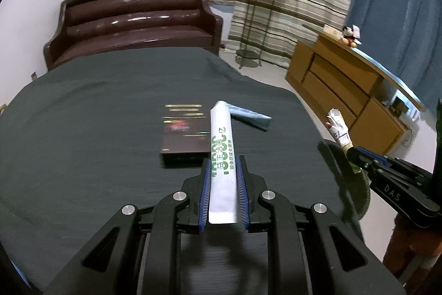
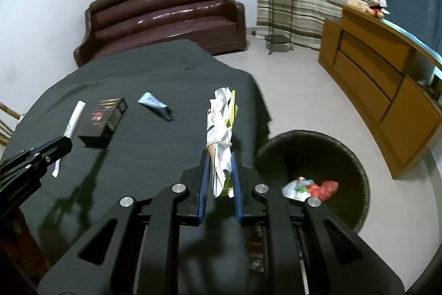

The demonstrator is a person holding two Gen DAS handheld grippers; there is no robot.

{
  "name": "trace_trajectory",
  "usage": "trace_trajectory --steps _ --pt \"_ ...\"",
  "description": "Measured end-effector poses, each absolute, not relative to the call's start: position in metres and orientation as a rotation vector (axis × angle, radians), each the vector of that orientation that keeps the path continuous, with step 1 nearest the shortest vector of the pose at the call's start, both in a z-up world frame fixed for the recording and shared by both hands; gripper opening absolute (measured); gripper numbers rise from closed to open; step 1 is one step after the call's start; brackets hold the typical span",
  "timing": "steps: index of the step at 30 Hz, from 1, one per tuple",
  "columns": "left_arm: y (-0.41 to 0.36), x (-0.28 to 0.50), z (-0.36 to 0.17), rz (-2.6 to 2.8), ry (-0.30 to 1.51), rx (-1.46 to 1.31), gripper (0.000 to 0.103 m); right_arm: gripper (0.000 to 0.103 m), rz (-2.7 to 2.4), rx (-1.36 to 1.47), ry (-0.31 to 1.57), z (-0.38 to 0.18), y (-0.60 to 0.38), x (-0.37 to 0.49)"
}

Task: Collect trash
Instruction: 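Grasp the crumpled white paper with the right tool while the left tool holds the strip, then carry the paper strip and crumpled paper over the black bin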

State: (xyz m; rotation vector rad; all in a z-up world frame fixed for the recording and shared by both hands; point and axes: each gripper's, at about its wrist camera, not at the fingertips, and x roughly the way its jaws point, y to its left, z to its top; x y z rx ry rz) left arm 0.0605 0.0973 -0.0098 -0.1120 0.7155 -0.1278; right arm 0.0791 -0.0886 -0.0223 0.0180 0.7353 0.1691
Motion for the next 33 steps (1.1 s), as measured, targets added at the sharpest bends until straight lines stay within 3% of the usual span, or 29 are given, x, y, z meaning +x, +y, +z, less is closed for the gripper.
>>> trace_trajectory --steps 33 --pt "-0.059 0.081 -0.013 -0.37 0.7 0.056 0.02 0.015 -0.051 0.116 0.71 -0.034 -0.213 0.069"
